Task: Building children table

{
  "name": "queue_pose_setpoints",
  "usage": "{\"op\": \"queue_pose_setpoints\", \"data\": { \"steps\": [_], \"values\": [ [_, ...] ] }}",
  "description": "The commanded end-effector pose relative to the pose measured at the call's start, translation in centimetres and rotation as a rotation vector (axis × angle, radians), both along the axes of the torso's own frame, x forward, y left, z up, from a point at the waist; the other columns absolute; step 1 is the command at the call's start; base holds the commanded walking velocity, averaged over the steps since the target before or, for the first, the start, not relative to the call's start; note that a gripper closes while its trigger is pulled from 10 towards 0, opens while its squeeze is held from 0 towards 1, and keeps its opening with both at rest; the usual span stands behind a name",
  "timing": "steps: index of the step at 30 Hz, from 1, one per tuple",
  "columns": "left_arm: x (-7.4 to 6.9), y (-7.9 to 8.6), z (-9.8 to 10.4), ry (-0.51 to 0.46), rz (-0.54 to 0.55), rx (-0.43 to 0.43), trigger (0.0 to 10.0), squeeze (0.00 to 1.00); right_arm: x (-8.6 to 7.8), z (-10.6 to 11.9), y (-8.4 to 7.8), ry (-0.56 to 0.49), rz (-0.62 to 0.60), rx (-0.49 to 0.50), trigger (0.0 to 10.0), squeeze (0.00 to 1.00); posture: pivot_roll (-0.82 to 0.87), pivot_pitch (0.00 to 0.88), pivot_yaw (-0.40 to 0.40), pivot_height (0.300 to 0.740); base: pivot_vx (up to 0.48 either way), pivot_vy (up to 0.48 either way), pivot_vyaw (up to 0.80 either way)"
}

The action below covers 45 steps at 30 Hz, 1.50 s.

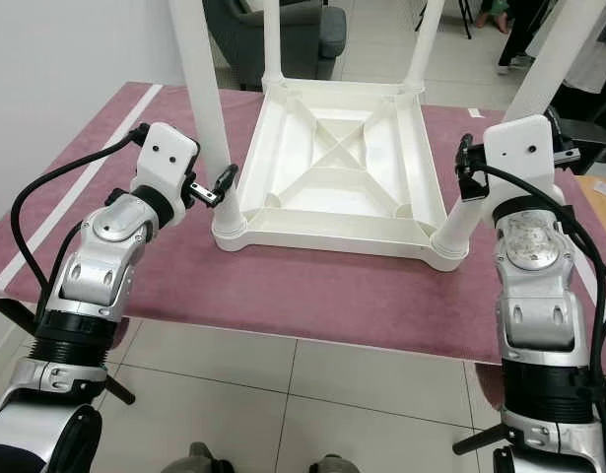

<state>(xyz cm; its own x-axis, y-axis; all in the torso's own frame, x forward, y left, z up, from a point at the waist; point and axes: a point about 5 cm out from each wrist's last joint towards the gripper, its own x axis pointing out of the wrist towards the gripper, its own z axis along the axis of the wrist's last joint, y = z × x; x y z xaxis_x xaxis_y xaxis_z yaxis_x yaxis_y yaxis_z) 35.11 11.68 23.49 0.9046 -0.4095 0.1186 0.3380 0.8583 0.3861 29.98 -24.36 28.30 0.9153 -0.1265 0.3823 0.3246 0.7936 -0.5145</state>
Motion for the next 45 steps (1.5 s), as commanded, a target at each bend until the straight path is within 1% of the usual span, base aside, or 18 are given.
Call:
{"op": "queue_pose_setpoints", "data": {
  "steps": [1, 39, 40, 41, 42, 43, 44, 45],
  "values": [
    [0.0, 0.1, 0.2, -0.019, 0.030, -0.005, 10.0, 0.67, -0.1, 0.3, 0.5, -0.011, 0.022, -0.018, 10.0, 1.00, -0.13, 0.142, 0.125, 0.740, 0.000, 0.000, 0.00],
    [0.0, 0.1, 0.2, -0.019, 0.030, -0.005, 10.0, 0.67, -0.1, 0.3, 0.5, -0.011, 0.022, -0.018, 10.0, 1.00, -0.13, 0.142, 0.125, 0.740, 0.000, 0.000, 0.00],
    [0.0, 0.1, 0.2, -0.019, 0.030, -0.005, 10.0, 0.67, -0.1, 0.3, 0.5, -0.011, 0.022, -0.018, 10.0, 1.00, -0.13, 0.000, 0.000, 0.740, 0.000, 0.000, 0.00],
    [-1.1, 0.8, -1.7, 0.022, 0.053, -0.054, 10.0, 0.00, -0.8, -2.9, 1.5, 0.045, 0.088, 0.152, 10.0, 0.00, -0.11, 0.000, 0.000, 0.740, 0.000, 0.000, 0.00],
    [-2.0, 1.5, -3.0, 0.049, 0.074, -0.093, 10.0, 0.00, -1.6, -5.1, 2.3, 0.081, 0.126, 0.283, 10.0, 0.00, -0.11, 0.000, 0.000, 0.740, 0.000, 0.000, 0.00],
    [-2.0, 1.5, -3.0, 0.049, 0.074, -0.093, 10.0, 0.00, -1.6, -5.1, 2.3, 0.081, 0.126, 0.283, 10.0, 0.00, -0.11, 0.000, 0.000, 0.740, 0.000, 0.000, 0.00],
    [-2.6, 1.8, -3.8, 0.066, 0.090, -0.120, 10.0, 0.00, -2.1, -6.4, 2.8, 0.102, 0.146, 0.371, 10.0, 0.00, -0.11, 0.000, 0.000, 0.740, 0.000, 0.000, 0.00],
    [-2.6, 1.8, -3.8, 0.066, 0.090, -0.120, 10.0, 0.00, -2.1, -6.4, 2.8, 0.102, 0.146, 0.371, 10.0, 0.00, -0.11, 0.000, 0.000, 0.740, 0.000, 0.000, 0.00]
  ]
}}
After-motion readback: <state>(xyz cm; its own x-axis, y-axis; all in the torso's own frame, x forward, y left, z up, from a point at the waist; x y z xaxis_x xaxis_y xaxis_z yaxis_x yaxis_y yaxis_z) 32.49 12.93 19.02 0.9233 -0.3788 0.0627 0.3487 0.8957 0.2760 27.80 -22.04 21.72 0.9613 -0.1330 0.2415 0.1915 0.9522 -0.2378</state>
